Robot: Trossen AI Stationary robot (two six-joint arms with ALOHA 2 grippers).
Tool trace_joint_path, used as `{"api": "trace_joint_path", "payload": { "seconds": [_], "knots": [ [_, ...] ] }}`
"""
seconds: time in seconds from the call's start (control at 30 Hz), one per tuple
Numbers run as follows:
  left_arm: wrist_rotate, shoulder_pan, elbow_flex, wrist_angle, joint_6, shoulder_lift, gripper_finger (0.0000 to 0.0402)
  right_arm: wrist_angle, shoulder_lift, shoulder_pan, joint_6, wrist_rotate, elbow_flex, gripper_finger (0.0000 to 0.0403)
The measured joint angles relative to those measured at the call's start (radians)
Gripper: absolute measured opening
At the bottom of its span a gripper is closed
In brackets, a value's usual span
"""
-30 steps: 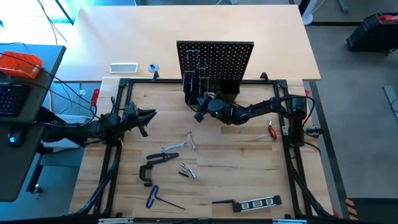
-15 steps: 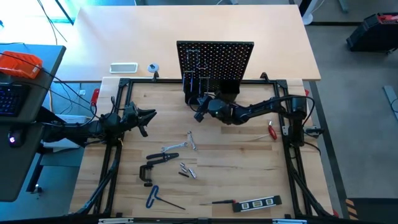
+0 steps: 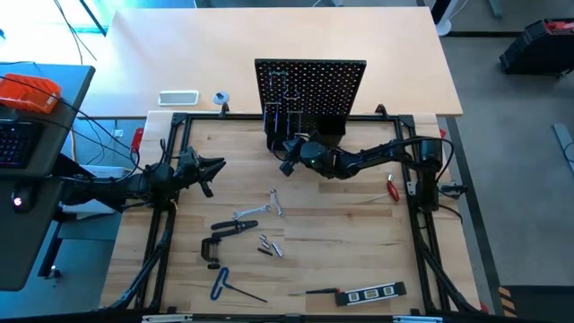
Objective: Hang tools onto peg board
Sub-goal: Put the socket into the left bin on the pegboard
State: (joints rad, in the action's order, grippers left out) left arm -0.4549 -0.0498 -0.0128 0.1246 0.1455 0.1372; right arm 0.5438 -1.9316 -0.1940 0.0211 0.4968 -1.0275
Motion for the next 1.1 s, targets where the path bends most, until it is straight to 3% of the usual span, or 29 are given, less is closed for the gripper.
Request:
{"api": "trace_joint_path", "payload": {
  "seconds": [0.17, 0.3, 0.67, 1.1],
  "knots": [
    [0.0, 0.0, 0.0, 0.0, 0.0, 0.0, 0.006, 0.0, 0.0, 0.0, 0.031, 0.029, 0.0, 0.0107],
    [0.0, 0.0, 0.0, 0.0, 0.0, 0.0, 0.006, -0.001, 0.001, 0.001, 0.049, 0.046, 0.0, 0.0137],
    [0.001, 0.0, 0.0, 0.0, 0.0, 0.0, 0.006, -0.018, 0.001, 0.009, 0.022, -0.043, 0.0, 0.0142],
    [0.027, 0.0, 0.0, -0.014, 0.001, 0.0, 0.006, -0.133, 0.012, 0.142, -0.048, 0.017, 0.0, 0.0142]
  ]
}}
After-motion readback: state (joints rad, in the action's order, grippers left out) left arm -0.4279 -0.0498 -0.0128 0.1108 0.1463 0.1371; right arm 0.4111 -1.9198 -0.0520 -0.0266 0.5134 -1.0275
